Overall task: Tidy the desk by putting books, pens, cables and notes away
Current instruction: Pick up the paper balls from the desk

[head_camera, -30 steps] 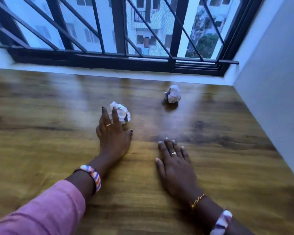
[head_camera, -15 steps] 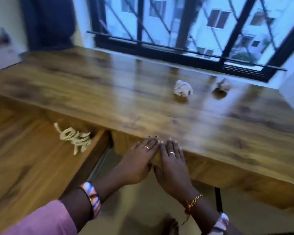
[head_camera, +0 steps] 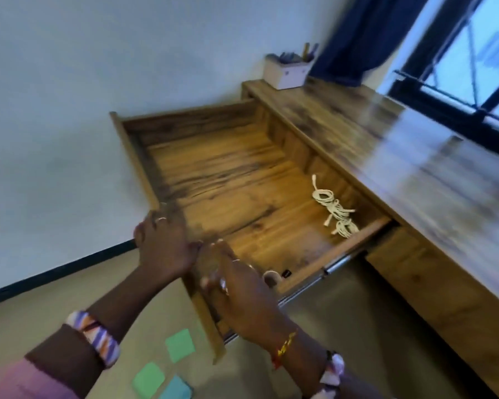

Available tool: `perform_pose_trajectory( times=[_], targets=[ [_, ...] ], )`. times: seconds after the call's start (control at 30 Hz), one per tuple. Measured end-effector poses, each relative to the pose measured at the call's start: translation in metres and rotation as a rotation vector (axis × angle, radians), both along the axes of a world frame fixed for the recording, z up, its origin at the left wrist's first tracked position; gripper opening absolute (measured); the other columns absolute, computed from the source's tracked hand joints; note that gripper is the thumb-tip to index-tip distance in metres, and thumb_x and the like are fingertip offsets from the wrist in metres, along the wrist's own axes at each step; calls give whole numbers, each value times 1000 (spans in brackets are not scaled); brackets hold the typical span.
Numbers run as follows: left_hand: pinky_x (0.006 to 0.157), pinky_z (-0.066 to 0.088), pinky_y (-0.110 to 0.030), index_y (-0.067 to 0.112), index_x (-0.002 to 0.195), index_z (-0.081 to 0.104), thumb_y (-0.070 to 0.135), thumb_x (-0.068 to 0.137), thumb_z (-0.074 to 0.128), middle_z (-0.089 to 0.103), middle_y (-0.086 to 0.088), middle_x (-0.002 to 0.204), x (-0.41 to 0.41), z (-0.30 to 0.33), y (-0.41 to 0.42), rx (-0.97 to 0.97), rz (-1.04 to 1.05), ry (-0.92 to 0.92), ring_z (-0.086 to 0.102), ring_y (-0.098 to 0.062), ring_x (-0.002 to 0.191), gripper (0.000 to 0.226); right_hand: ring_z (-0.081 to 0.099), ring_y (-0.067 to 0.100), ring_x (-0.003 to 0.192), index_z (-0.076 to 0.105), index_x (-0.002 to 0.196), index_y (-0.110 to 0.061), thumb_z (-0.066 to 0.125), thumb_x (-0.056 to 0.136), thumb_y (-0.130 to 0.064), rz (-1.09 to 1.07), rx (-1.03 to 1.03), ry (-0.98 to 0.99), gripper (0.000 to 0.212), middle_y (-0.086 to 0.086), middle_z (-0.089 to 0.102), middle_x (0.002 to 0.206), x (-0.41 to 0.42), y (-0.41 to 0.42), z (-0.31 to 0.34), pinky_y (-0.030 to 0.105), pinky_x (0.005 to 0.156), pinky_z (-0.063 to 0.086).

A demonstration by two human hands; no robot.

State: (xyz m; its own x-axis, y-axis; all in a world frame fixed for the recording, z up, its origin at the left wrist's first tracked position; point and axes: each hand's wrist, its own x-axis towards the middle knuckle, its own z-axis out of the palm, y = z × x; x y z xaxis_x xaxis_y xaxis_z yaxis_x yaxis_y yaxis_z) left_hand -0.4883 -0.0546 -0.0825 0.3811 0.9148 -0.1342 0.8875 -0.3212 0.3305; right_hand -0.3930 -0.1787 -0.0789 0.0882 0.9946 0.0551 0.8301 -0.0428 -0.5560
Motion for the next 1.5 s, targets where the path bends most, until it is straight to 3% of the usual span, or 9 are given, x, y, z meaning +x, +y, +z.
perform_pose_trajectory(
  times=[0.07, 0.17, 0.43, 0.6, 0.7, 0.87, 1.03, 1.17, 1.5],
  targets=[
    [107, 27, -49, 10, 143, 18, 34, 90, 52, 12, -17, 155, -6, -16, -8, -72, 211, -83, 26, -37, 138, 68, 28, 23, 138, 12, 148, -15, 47, 93, -25, 76, -63, 10, 66, 7, 18, 155, -25, 8, -13, 28, 109, 26],
    [87, 44, -46, 5, 144, 10, 17, 93, 45, 34, -28, 140, 4, -43, -17, -140, 250, -402, 53, -43, 109, 63, 10, 21, 145, -2, 149, -12, 41, 97, -23, 26, -108, 25, 69, 7, -2, 158, -32, 11, -27, 27, 114, 17],
    [76, 50, -48, 0, 146, 2, 8, 90, 46, 42, -34, 130, 53, -53, -18, -19, 263, -424, 57, -46, 96, 72, 27, 24, 140, 7, 148, -8, 37, 98, -28, -30, -182, -59, 62, 12, 23, 154, 15, 8, -27, 30, 113, 22],
    [84, 49, -46, 5, 147, -6, 18, 89, 53, 25, -30, 147, 117, -54, -11, -76, 242, -431, 54, -44, 109, 83, 54, 24, 122, 47, 131, -15, 38, 80, -42, -279, -107, -257, 59, 12, 49, 139, 66, 5, -33, 33, 98, 45],
    [89, 47, -48, 7, 146, -13, 26, 88, 55, 17, -27, 151, 160, -57, -6, -124, 257, -433, 47, -46, 118, 91, 39, 34, 134, 37, 136, -16, 45, 79, -40, -278, -108, -353, 62, 20, 35, 147, 104, -5, -36, 43, 107, 28],
    [99, 39, -61, 26, 125, -50, 41, 87, 46, -11, -24, 154, 239, -67, 12, -257, 228, -573, 29, -58, 129, 104, 56, 33, 118, 48, 124, -16, 69, 46, -55, -344, -143, -485, 90, 21, 56, 129, 184, -35, -30, 44, 92, 49],
    [104, 39, -48, 4, 146, -7, 64, 78, 53, 15, -22, 153, 322, -26, -28, -592, 526, -696, 33, -40, 134, 109, 56, 38, 116, 64, 116, -9, 64, 29, -64, -538, -203, -551, 103, 25, 56, 127, 256, -50, -11, 53, 90, 46],
    [91, 50, -52, 11, 146, 5, 84, 33, 66, 40, -25, 141, 363, -40, -62, -743, 428, -715, 51, -43, 118, 148, 60, 43, 108, 68, 106, -1, 60, 27, -69, -636, -271, -526, 106, 27, 63, 114, 297, -50, -12, 57, 86, 46],
    [84, 55, -51, -2, 139, 23, 54, 57, 74, 59, -23, 117, 413, -42, -49, -760, 284, -786, 62, -35, 99, 112, 70, 32, 68, 73, 86, 0, 81, 42, -35, -418, -244, -829, 57, 25, 71, 83, 338, -43, -19, 32, 64, 55]
  ],
)
